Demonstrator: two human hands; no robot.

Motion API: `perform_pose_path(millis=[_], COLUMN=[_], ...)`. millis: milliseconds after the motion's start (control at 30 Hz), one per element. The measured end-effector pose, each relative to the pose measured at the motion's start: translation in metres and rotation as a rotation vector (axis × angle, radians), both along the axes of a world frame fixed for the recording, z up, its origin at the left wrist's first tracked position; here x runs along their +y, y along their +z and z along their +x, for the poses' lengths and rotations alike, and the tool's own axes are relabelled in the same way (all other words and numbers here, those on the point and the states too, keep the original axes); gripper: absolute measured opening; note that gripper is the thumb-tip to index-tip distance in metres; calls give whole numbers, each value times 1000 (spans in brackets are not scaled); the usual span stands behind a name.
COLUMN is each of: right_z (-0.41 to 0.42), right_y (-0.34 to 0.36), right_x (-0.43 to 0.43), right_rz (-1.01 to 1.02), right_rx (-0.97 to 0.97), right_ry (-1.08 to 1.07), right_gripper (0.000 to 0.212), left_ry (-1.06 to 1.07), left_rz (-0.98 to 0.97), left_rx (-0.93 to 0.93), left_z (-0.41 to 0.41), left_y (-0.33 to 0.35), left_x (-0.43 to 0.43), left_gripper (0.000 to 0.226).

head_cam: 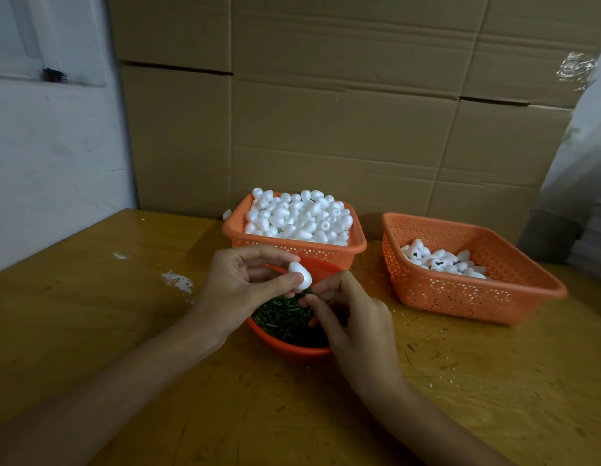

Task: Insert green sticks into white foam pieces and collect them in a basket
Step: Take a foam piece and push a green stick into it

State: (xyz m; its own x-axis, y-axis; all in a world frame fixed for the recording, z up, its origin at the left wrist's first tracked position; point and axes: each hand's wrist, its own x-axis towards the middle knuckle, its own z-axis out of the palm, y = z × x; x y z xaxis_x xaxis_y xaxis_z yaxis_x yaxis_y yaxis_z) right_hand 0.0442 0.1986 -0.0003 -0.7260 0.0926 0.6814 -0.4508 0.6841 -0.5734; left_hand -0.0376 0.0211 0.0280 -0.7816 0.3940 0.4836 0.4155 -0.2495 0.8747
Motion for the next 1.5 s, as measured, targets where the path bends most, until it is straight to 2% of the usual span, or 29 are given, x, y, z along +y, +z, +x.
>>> perform_pose_path(millis=[633, 833, 967, 1233, 1500], right_z=[-1, 0, 0, 0, -1], right_y=[1, 3, 2, 3, -1], right_x=[0, 0, 2, 6, 10], right_rz=[-31, -36, 36, 134, 133], right_rx=[30, 41, 64, 37, 9], right_ry=[48, 72, 55, 65, 39], right_gripper=[33, 31, 34, 24, 29], left_ry=[41, 46, 47, 97, 141], left_rz=[-110, -98, -79, -40, -73], left_rx=[63, 78, 98, 144, 180], left_z=[2, 1, 3, 6, 6], left_y=[1, -2, -3, -10, -13], left_x=[1, 2, 3, 5, 7], left_gripper=[25, 26, 25, 23, 23])
